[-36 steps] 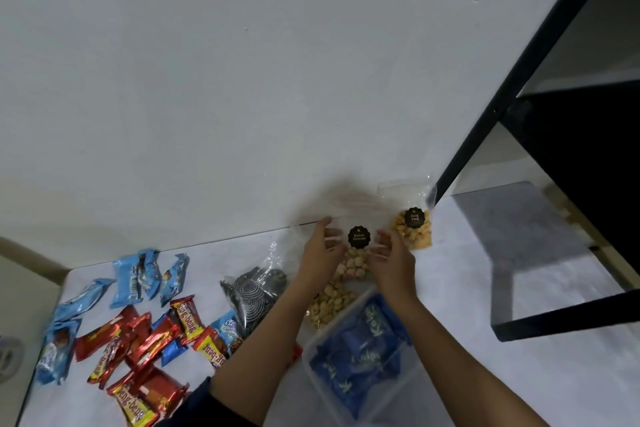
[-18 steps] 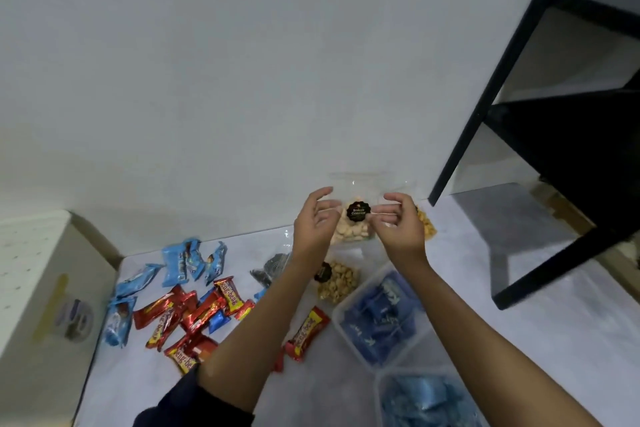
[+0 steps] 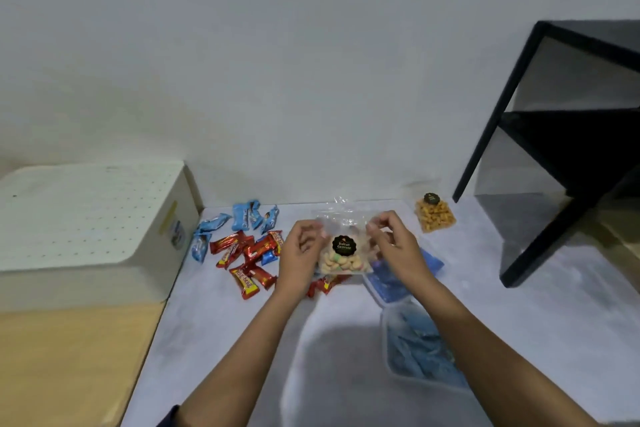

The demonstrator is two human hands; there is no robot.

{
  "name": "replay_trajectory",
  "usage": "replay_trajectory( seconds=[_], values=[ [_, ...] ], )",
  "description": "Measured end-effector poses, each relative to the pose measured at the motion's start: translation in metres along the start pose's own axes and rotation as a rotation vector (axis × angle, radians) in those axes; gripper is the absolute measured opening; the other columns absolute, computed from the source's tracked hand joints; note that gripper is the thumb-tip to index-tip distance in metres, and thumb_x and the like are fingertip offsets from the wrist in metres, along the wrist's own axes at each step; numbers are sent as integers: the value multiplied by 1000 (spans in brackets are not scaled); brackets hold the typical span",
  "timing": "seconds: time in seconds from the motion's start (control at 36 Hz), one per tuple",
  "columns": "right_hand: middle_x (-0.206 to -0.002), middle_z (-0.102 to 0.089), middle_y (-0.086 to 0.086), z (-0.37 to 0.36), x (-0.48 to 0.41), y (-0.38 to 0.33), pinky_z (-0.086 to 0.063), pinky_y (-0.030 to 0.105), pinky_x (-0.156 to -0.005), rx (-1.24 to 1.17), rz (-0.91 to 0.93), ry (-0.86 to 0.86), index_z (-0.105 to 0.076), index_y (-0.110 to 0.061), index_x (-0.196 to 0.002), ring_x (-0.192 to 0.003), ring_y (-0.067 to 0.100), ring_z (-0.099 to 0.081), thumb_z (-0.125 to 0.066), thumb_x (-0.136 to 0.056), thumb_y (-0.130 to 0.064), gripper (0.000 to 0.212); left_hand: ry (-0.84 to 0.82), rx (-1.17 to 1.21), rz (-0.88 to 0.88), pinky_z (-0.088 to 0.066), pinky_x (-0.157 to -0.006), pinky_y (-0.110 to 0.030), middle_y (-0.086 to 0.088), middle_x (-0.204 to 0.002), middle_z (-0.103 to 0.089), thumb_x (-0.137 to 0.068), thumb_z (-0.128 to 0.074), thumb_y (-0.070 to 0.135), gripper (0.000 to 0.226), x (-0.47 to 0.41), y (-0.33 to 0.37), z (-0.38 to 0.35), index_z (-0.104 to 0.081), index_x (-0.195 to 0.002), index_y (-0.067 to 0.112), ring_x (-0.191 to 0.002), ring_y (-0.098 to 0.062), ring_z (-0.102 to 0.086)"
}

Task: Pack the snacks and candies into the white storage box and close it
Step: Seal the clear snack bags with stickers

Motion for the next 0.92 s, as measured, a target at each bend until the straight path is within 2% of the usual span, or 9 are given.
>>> replay_trajectory(
  seconds=[0.11, 0.22, 0.31, 0.39, 0.5, 0.64, 0.75, 0.81, 0.92],
  values=[
    [-77, -59, 4, -17, 38, 20, -47, 33, -65, 35, -26, -78, -53, -23, -78, -70, 15, -56, -55, -93, -20, 15, 43, 12, 55, -51, -67, -21, -9, -87, -61, -88, -59, 4, 15, 41, -30, 18, -57, -93, 18, -85, -21, -60],
    [-76, -51, 2, -28, 64, 41, -49, 45, -71, 87, -34, -102, -53, -19, -70, -74, 25, -52, -59, -91, -16, 21, 68, -42, 81, -51, -75, -20, -1, -92, -64, -88, -59, 4, 19, 74, -53, 31, -59, -98, 20, -88, -18, -60],
    [-76, -53, 12, -34, 78, 56, -50, 48, -67, 84, -67, -134, -57, -3, -73, -68, 14, -52, -61, -89, -12, 18, 77, -86, 104, -52, -79, -25, 0, -98, -67, -89, -60, 11, 18, 92, -64, 39, -62, -103, 22, -92, -18, -62],
    [-74, -59, 12, -41, 87, 65, -51, 41, -66, 97, -107, -191, -62, -1, -77, -62, 8, -54, -62, -88, -10, 13, 119, -55, 134, -53, -87, -31, -3, -101, -69, -89, -60, 13, 17, 104, -70, 47, -65, -105, 17, -98, -17, -64],
    [-69, -63, 1, -44, 90, 67, -48, 18, -61, 56, -128, -212, -66, -9, -82, -61, -1, -56, -59, -89, -7, 9, 148, -56, 126, -53, -85, -29, -3, -92, -70, -88, -60, 12, 12, 111, -69, 51, -69, -93, 18, -94, -19, -65],
    [-76, -67, -5, -51, 94, 67, -47, 16, -66, 111, -119, -277, -68, -15, -86, -69, -3, -59, -58, -90, -12, 11, 143, -91, 123, -53, -83, -24, -1, -93, -72, -90, -57, 17, 13, 114, -66, 56, -70, -92, 20, -93, -14, -65],
    [-81, -67, -13, -54, 89, 62, -41, 9, -64, 199, -73, -274, -70, -17, -85, -75, -3, -58, -61, -89, -16, 11, 119, -126, 117, -51, -82, -21, 0, -94, -72, -90, -57, 14, 14, 109, -62, 58, -71, -93, 16, -93, -13, -65],
    [-80, -66, -11, -53, 88, 59, -42, 14, -66, 253, -39, -273, -68, -19, -81, -77, 1, -57, -59, -90, -16, 12, 107, -132, 118, -51, -80, -17, 0, -95, -71, -89, -58, 13, 14, 109, -61, 57, -71, -94, 13, -94, -13, -64],
    [-80, -65, -4, -54, 90, 54, -47, 35, -70, 351, 19, -280, -64, -16, -79, -77, 16, -58, -51, -86, -27, 19, 108, -147, 118, -49, -79, -13, -1, -95, -71, -89, -58, 12, 14, 109, -62, 58, -71, -94, 11, -94, -14, -64]
  ],
)
Point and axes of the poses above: each hand's wrist, its own x-axis away from the middle knuckle, its own z-axis out of the back of the hand, y = z × x, the point moved 8 cm from there along -x, towards the middle knuckle
